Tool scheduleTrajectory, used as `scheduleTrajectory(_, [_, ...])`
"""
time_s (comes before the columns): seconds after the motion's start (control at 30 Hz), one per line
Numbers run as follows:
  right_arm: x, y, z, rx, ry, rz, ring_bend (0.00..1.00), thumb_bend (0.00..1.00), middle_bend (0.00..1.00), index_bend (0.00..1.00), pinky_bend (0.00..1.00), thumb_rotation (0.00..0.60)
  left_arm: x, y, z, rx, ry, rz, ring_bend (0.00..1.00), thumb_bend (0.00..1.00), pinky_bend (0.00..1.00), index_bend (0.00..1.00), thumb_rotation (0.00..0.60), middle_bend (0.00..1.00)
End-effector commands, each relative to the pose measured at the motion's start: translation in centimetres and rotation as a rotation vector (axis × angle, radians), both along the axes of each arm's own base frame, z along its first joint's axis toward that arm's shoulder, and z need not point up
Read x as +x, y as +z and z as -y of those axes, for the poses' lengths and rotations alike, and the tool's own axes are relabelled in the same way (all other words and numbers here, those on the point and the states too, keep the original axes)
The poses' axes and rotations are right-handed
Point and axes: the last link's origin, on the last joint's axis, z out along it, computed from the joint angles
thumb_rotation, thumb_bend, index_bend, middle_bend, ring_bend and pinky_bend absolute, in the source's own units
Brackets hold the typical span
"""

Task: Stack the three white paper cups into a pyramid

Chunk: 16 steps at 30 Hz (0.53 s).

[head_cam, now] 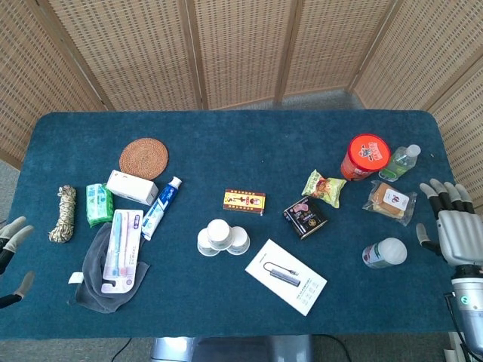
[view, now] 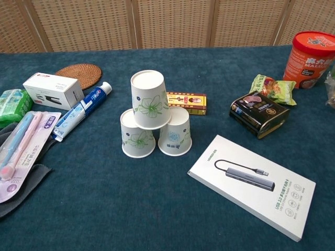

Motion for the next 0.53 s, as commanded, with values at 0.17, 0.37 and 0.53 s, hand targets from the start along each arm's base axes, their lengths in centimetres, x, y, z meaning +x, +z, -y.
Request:
scheduleTrajectory(0.17, [-1.0, -0.4, -1.3, 0.002, -0.017, 0.008, 0.0, 0.48, 0.03, 0.1, 0.01, 0.6, 0.4, -0.2, 0.4, 0.035, 0.006, -0.026, 0.0, 0.52, 0.0, 0.0, 0.6, 0.0])
scheduleTrajectory(0.37, [-1.8, -0.5, -1.8, 0.01, -0.033, 0.015, 0.0, 0.48, 0.03, 0.1, 0.01, 0.6, 0.5, -0.6, 0.5, 0.037, 0.011, -0.03, 0.0, 0.52, 0.0, 0.0, 0.6, 0.0])
scheduleTrajectory(0.53, [-1.9, -0.7, -1.8, 0.014, -0.027, 0.025, 0.0, 0.48, 0.03, 0.1, 0.01, 0.6, 0.7, -0.7, 0.3, 0.039, 0.007, -0.024, 0.0, 0.52, 0.0, 0.0, 0.6, 0.0])
